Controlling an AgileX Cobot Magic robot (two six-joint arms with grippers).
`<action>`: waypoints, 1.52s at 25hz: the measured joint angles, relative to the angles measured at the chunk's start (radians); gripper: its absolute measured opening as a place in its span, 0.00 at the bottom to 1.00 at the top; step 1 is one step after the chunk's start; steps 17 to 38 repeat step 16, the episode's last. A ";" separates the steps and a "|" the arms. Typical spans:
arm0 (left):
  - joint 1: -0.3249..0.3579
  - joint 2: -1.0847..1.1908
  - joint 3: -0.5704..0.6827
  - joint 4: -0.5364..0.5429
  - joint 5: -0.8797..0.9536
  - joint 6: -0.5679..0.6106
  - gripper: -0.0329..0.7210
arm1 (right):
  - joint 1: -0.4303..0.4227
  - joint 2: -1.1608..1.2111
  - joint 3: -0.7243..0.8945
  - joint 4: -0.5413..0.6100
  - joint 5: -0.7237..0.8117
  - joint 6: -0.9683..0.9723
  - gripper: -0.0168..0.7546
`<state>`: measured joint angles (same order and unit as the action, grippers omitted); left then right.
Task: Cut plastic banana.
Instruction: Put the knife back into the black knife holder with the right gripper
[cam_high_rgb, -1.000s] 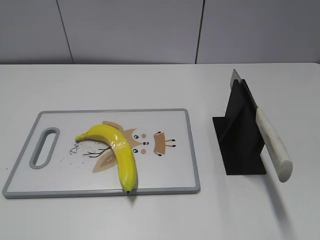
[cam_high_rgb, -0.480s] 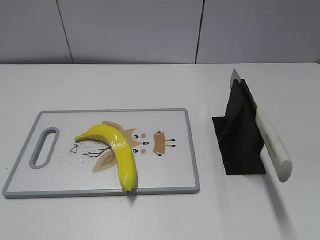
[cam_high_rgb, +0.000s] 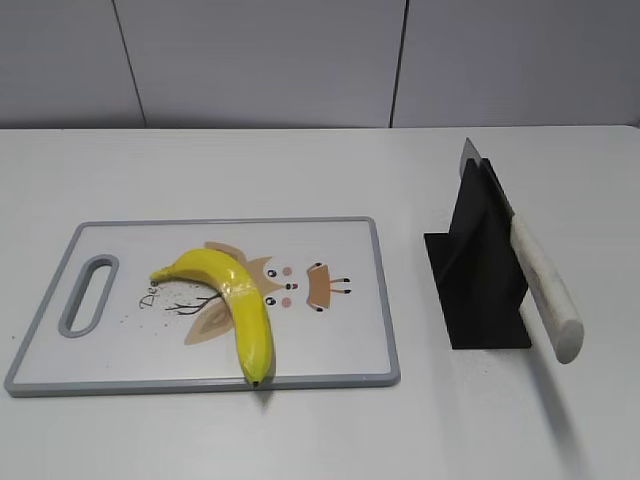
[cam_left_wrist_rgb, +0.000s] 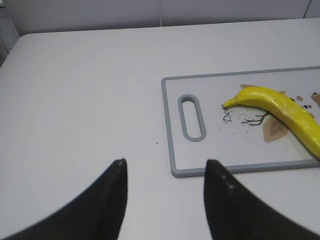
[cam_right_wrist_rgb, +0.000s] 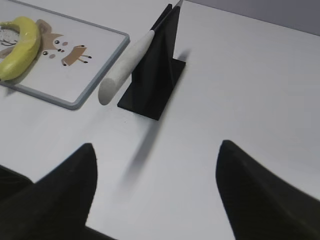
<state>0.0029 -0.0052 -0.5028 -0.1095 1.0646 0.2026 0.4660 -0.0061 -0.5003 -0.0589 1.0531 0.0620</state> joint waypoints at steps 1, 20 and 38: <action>0.000 0.000 0.000 0.000 0.000 -0.001 0.68 | -0.025 0.000 0.001 0.000 0.000 0.000 0.78; 0.000 0.000 0.009 -0.026 0.016 0.000 0.67 | -0.429 0.000 0.001 0.005 -0.001 -0.001 0.78; 0.000 0.000 0.009 -0.026 0.016 0.000 0.67 | -0.429 0.000 0.001 0.005 -0.001 -0.001 0.78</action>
